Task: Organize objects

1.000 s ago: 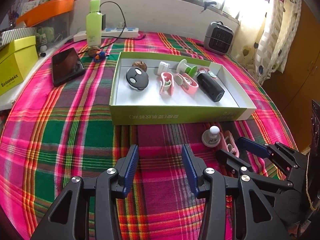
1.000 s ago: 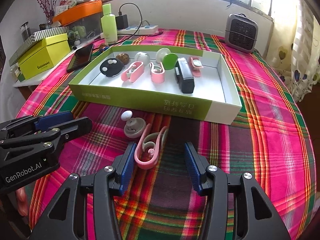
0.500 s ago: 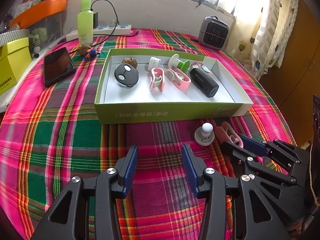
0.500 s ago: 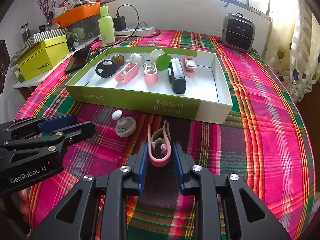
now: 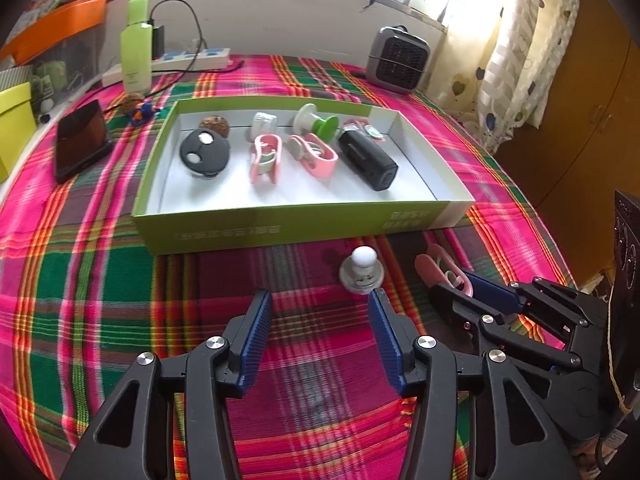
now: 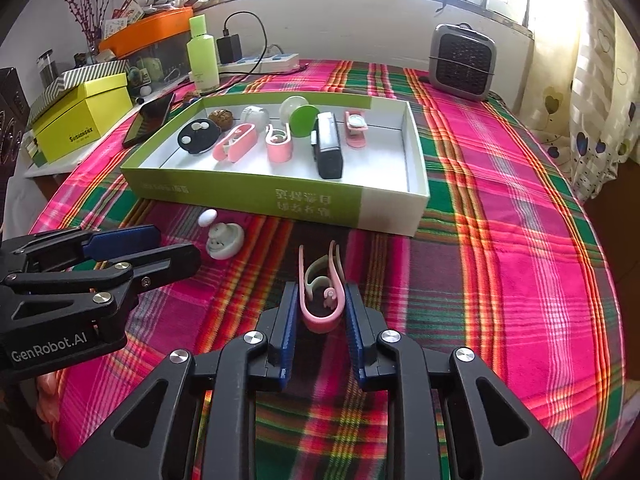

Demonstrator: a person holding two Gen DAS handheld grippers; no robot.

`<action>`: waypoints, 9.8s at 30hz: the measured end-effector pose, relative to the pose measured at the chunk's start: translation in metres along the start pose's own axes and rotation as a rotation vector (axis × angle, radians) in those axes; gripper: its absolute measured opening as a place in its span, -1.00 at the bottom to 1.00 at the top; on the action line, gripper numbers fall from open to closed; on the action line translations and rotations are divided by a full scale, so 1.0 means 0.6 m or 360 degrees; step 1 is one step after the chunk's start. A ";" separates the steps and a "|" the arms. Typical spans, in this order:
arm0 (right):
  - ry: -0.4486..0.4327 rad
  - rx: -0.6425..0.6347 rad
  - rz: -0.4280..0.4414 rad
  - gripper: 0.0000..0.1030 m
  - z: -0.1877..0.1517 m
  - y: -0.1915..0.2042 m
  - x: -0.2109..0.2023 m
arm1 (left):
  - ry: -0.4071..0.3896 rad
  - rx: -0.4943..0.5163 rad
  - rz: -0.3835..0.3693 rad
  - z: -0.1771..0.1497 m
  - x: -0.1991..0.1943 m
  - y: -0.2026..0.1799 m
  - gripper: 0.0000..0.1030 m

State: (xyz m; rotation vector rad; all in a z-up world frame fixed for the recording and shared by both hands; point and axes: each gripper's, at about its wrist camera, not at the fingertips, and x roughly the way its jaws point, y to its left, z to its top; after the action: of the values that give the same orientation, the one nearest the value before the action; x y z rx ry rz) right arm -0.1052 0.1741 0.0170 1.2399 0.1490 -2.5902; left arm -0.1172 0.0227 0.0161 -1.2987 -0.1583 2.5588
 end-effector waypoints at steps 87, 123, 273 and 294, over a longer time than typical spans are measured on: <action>-0.0120 -0.0021 0.0046 -0.54 0.022 0.008 -0.044 | -0.0178 0.0111 0.0114 0.020 -0.034 -0.023 -0.59; -0.0152 -0.0113 0.0117 -0.54 0.116 0.031 0.002 | -0.0201 -0.0005 0.0148 0.091 -0.017 0.046 -0.59; -0.0030 0.0029 -0.0019 -0.10 0.017 0.032 0.002 | -0.0106 -0.0030 0.0396 -0.023 -0.029 0.035 -0.18; 0.0009 0.0117 -0.0135 0.01 -0.010 0.014 -0.005 | -0.0093 -0.0013 0.0438 -0.047 -0.024 0.027 -0.07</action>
State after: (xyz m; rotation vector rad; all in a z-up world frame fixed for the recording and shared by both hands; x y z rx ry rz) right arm -0.0967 0.1678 0.0155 1.2928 0.1110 -2.6871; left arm -0.0895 0.0027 0.0071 -1.3312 -0.0005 2.8288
